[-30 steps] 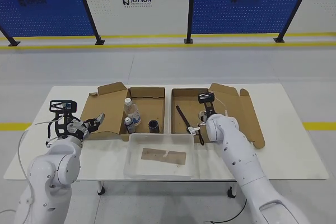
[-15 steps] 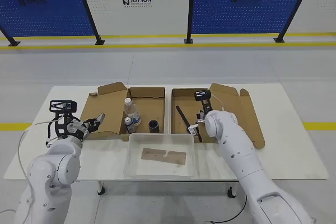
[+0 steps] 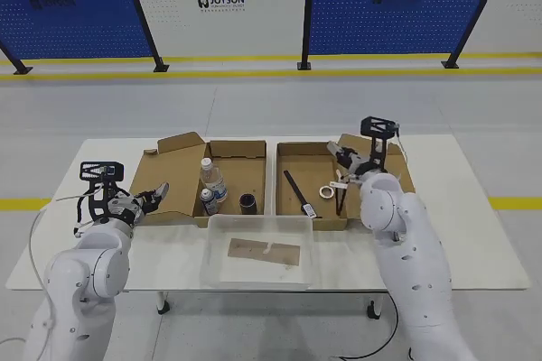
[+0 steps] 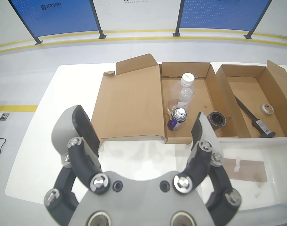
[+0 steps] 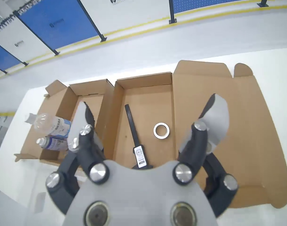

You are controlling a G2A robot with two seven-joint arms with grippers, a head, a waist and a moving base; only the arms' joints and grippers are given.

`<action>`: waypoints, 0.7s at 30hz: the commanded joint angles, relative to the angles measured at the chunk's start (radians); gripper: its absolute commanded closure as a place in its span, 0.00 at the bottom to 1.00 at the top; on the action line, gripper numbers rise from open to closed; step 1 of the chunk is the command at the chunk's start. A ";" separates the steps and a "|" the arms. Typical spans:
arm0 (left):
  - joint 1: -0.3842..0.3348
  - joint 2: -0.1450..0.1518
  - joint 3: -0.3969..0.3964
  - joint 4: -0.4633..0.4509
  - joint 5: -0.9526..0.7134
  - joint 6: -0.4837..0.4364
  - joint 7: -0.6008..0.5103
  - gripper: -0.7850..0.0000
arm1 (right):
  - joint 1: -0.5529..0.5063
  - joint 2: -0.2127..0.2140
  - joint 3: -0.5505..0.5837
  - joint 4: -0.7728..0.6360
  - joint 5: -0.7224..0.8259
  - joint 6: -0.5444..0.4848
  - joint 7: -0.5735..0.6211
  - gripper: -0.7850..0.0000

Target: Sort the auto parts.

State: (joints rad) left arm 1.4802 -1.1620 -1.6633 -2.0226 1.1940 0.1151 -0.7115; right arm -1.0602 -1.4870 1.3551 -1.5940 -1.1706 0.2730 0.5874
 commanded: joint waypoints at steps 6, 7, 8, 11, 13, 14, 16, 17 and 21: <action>0.000 0.000 0.000 0.000 0.000 0.000 0.000 0.00 | -0.159 0.009 0.045 -0.189 0.065 -0.051 -0.069 0.00; 0.000 0.000 0.000 0.000 0.000 0.000 0.000 0.00 | -0.176 0.010 0.051 -0.196 0.071 -0.062 -0.079 0.00; 0.000 0.000 0.000 0.000 0.000 0.000 0.000 0.00 | -0.186 0.012 0.057 -0.201 0.066 -0.079 -0.095 0.00; 0.000 0.000 0.000 0.000 0.000 0.000 0.000 0.00 | -0.199 0.014 0.065 -0.204 0.071 -0.096 -0.118 0.00; 0.000 0.000 0.000 0.000 0.000 0.000 0.000 0.00 | -0.200 0.015 0.066 -0.205 0.070 -0.097 -0.121 0.00; 0.000 0.000 0.000 0.000 0.000 0.000 0.000 0.00 | -0.200 0.015 0.066 -0.204 0.071 -0.097 -0.120 0.00; 0.000 0.000 0.000 0.000 0.000 0.000 0.000 0.00 | -0.199 0.015 0.066 -0.204 0.071 -0.096 -0.119 0.00; 0.000 0.000 0.000 0.000 0.000 0.000 0.000 0.00 | -0.199 0.014 0.066 -0.204 0.071 -0.096 -0.118 0.00; 0.000 0.000 0.000 0.000 0.000 0.000 0.000 0.00 | -0.199 0.014 0.065 -0.204 0.071 -0.096 -0.118 0.00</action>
State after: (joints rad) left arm 1.4802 -1.1620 -1.6633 -2.0226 1.1940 0.1151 -0.7115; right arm -1.2594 -1.4726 1.4206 -1.7982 -1.1000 0.1772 0.4690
